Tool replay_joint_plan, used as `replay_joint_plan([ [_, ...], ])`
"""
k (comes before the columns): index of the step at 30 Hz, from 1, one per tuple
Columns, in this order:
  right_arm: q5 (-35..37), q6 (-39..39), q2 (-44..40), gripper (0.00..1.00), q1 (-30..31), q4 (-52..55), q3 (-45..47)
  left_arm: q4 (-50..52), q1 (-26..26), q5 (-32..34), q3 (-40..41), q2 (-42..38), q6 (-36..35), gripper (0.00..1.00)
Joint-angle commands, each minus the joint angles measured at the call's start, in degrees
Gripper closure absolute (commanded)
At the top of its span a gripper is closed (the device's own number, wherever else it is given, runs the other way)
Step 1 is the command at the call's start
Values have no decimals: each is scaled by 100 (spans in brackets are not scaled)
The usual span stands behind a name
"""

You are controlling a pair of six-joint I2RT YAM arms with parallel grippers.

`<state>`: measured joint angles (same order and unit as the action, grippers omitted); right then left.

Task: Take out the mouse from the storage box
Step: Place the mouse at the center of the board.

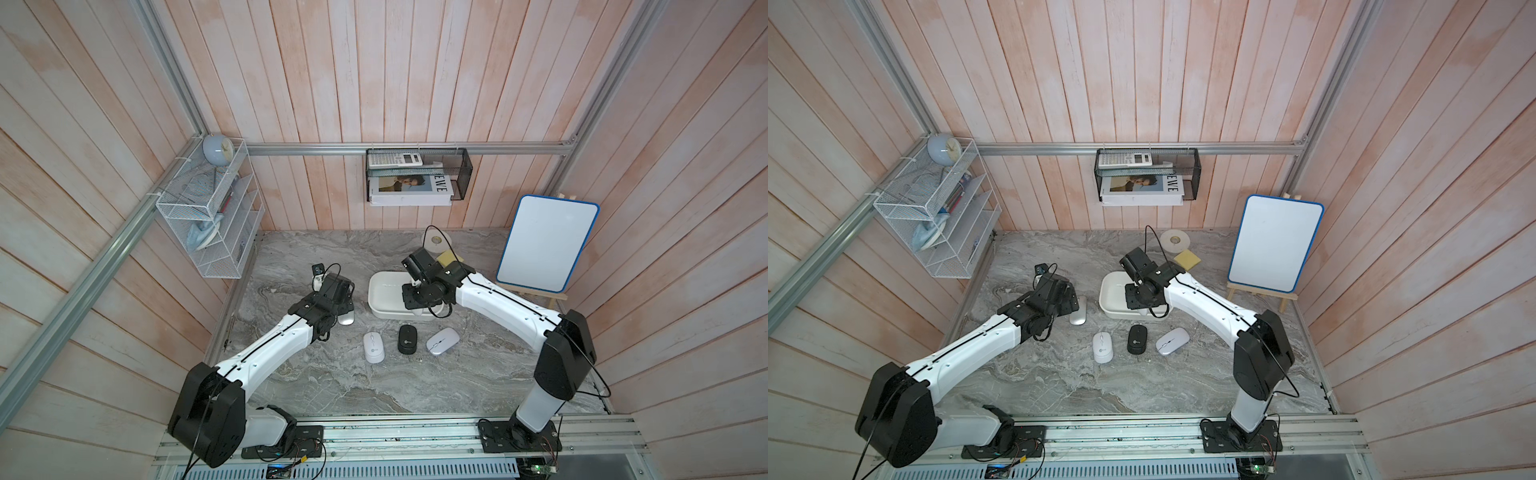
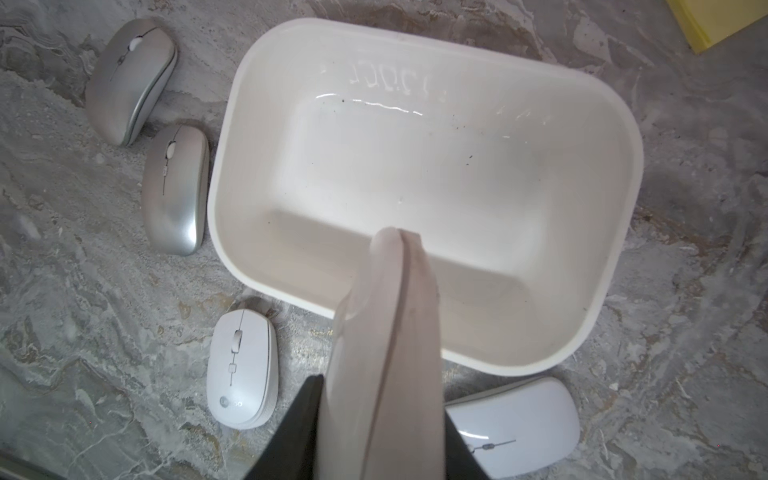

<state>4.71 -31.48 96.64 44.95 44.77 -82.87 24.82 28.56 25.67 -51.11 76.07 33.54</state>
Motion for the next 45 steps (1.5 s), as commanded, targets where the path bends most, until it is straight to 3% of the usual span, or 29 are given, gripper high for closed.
replay_joint_plan([
  [1,-47,-279,-511,84,239,-233,464,-85,34,153,122,-167,52,6],
  [10,-89,-861,-1710,85,1039,-862,2151,14,103,114,189,-294,227,6],
  [17,-144,-1403,-2109,86,1621,-1450,3123,-10,115,87,289,-339,367,5],
  [25,-309,-1707,-1818,86,2000,-2153,3548,68,115,83,261,-395,346,5],
  [36,-695,-1866,-1065,89,2047,-2596,3628,59,115,28,428,-492,364,5],
  [45,-881,-2180,-879,82,2010,-2899,3878,60,115,62,431,-505,337,4],
])
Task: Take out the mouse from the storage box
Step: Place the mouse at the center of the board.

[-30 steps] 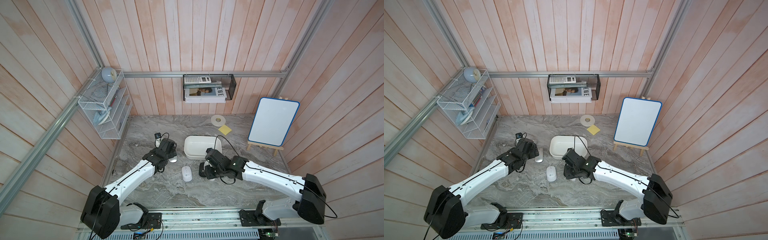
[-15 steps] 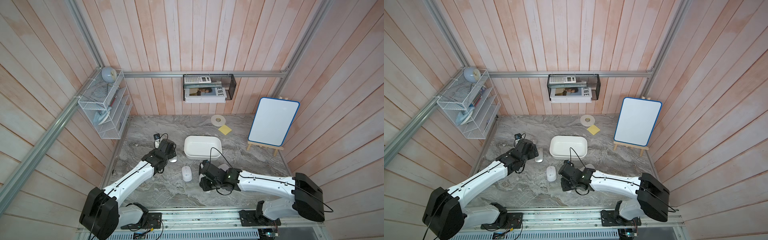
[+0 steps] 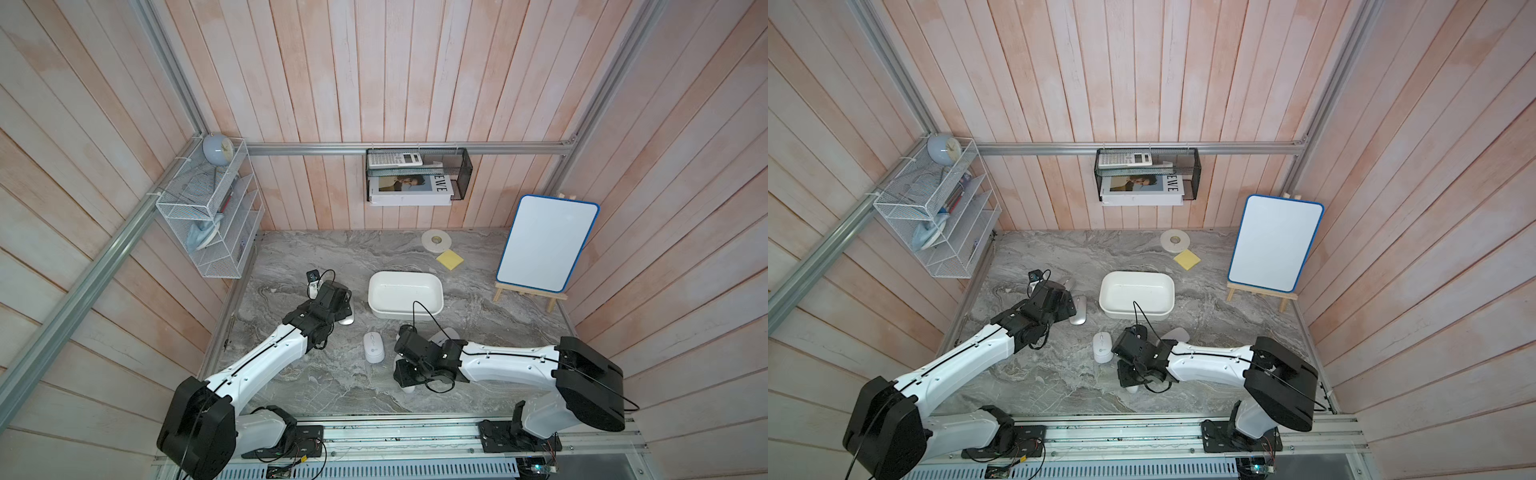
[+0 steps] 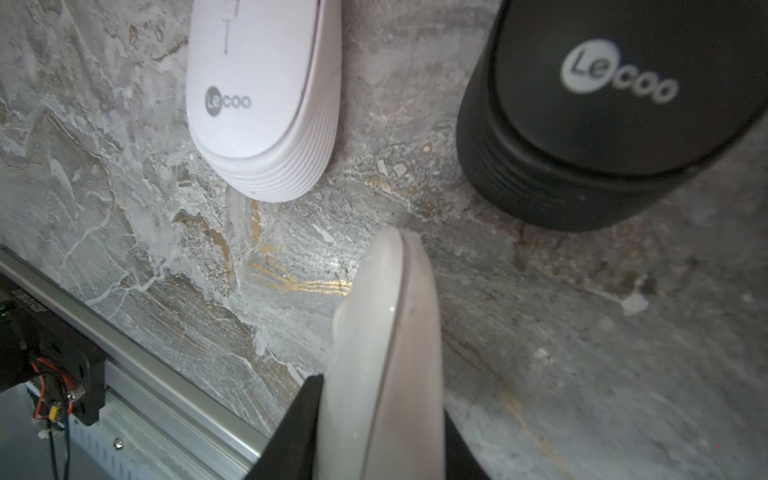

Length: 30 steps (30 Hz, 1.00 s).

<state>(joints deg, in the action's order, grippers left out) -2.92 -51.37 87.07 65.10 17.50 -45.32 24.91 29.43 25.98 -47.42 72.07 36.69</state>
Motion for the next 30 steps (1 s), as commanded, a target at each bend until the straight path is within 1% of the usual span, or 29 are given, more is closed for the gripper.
replay_joint_plan([
  [1,-151,-242,74,82,-26,-208,178,65,28,43,59,-111,14,4],
  [2,-171,-279,66,82,-54,-240,219,72,27,55,58,-108,10,4],
  [5,-157,-426,-53,75,-123,-332,412,88,28,78,77,-136,-4,4],
  [13,-95,-722,-466,64,-299,-564,916,111,28,120,74,-176,-21,4],
  [18,-42,-828,-674,53,-375,-602,1107,93,28,109,66,-182,-7,4],
  [21,0,-872,-798,49,-404,-607,1192,95,32,109,55,-193,1,4],
  [25,37,-901,-913,49,-433,-596,1273,108,28,109,39,-202,-20,4],
  [30,174,-892,-1062,39,-445,-404,1259,219,28,118,-77,-167,-74,4],
])
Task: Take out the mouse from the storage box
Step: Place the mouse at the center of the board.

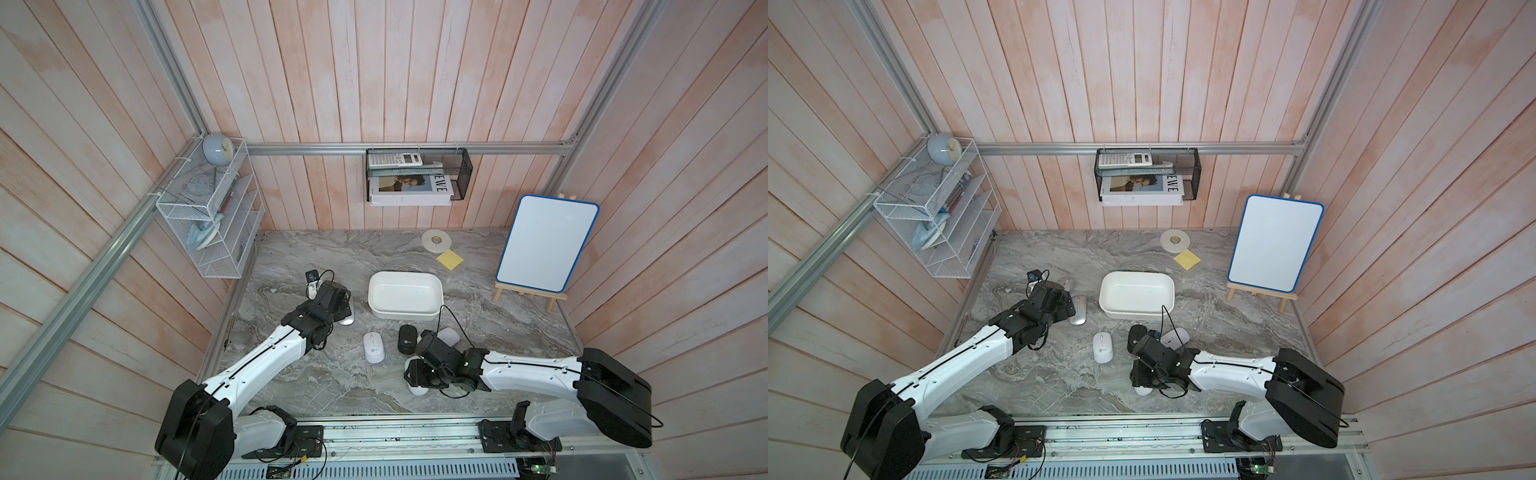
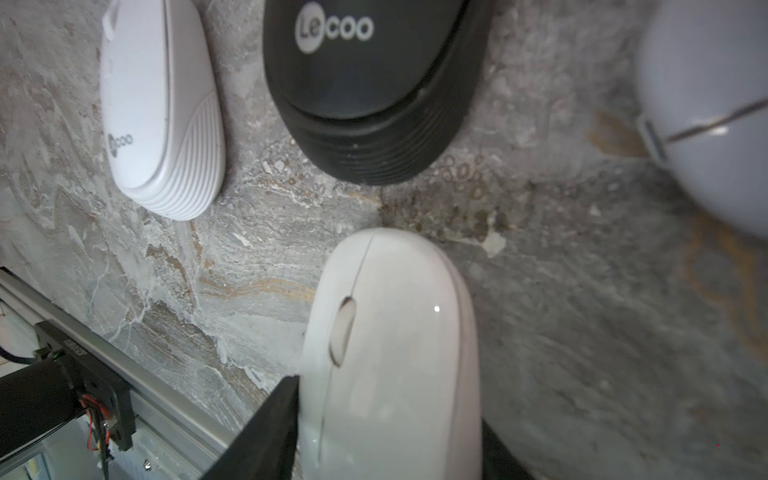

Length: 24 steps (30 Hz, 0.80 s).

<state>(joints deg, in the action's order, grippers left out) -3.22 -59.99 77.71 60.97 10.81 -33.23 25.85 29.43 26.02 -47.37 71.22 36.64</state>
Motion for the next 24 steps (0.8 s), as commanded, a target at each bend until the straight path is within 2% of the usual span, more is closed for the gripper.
replay_joint_plan([
  [1,232,-22,-150,36,-35,316,37,116,32,121,-88,-88,-68,4],
  [12,716,176,-609,23,-33,1072,-168,131,44,74,-80,-125,-52,4],
  [18,1686,354,-1055,17,-33,2162,-632,75,61,97,-74,-177,-41,4],
  [24,2528,1187,-1788,12,-125,2434,-961,-52,98,157,-50,-236,-70,3],
])
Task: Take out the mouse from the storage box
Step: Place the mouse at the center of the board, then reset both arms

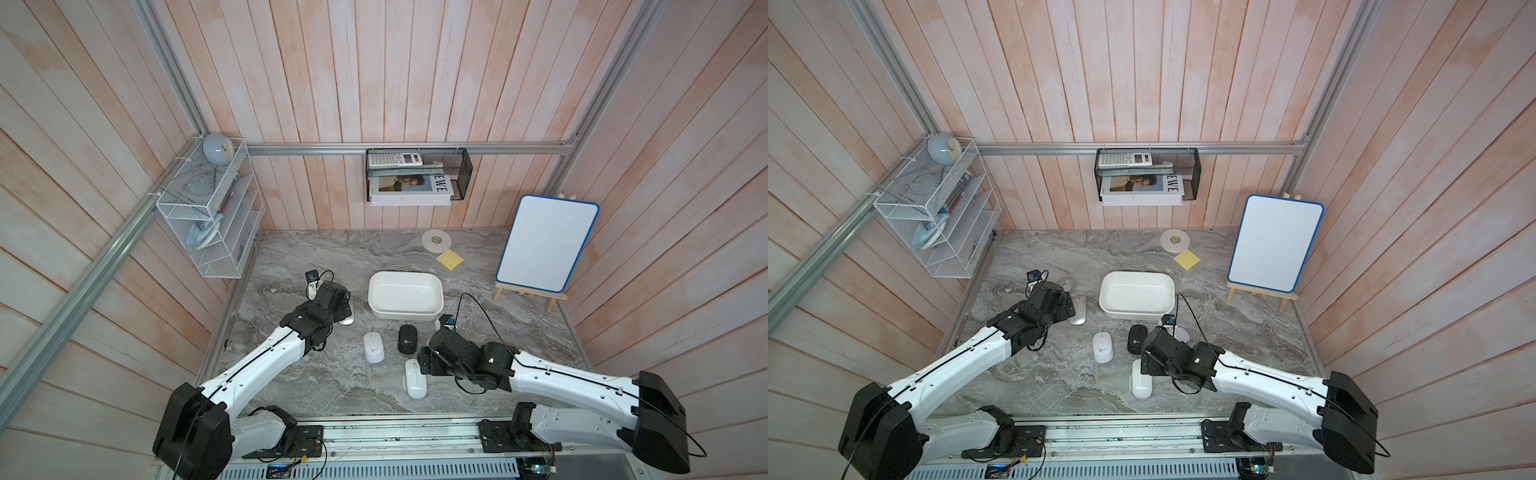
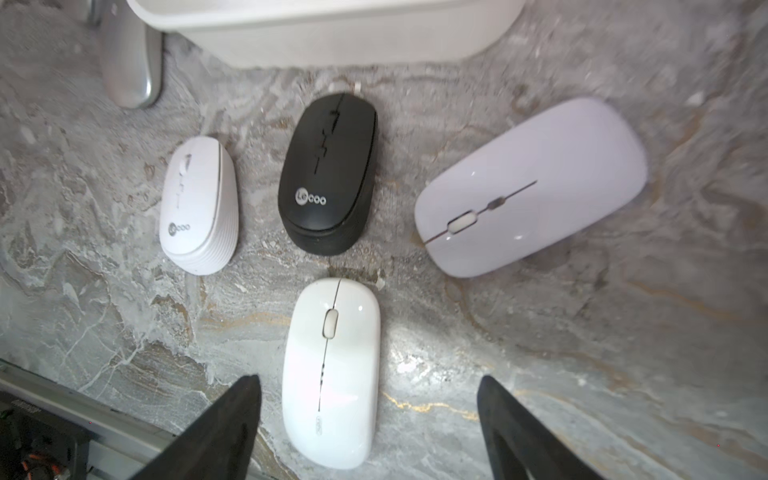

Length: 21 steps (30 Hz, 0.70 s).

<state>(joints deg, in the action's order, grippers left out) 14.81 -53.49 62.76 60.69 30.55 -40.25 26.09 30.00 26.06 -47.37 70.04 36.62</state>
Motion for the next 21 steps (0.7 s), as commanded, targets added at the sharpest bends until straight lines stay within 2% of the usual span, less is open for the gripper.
replay_joint_plan([
  [1,768,668,-377,12,-181,525,-363,-101,50,162,-42,-136,-73,3],
  [8,1066,1332,-757,11,-773,773,-792,-289,199,323,82,-342,-122,1],
  [14,1273,1607,-1087,9,-1030,401,-449,-441,208,386,333,-541,-32,0],
  [21,1188,1967,-1326,2,-1845,172,-177,-623,208,775,414,-632,-300,0],
])
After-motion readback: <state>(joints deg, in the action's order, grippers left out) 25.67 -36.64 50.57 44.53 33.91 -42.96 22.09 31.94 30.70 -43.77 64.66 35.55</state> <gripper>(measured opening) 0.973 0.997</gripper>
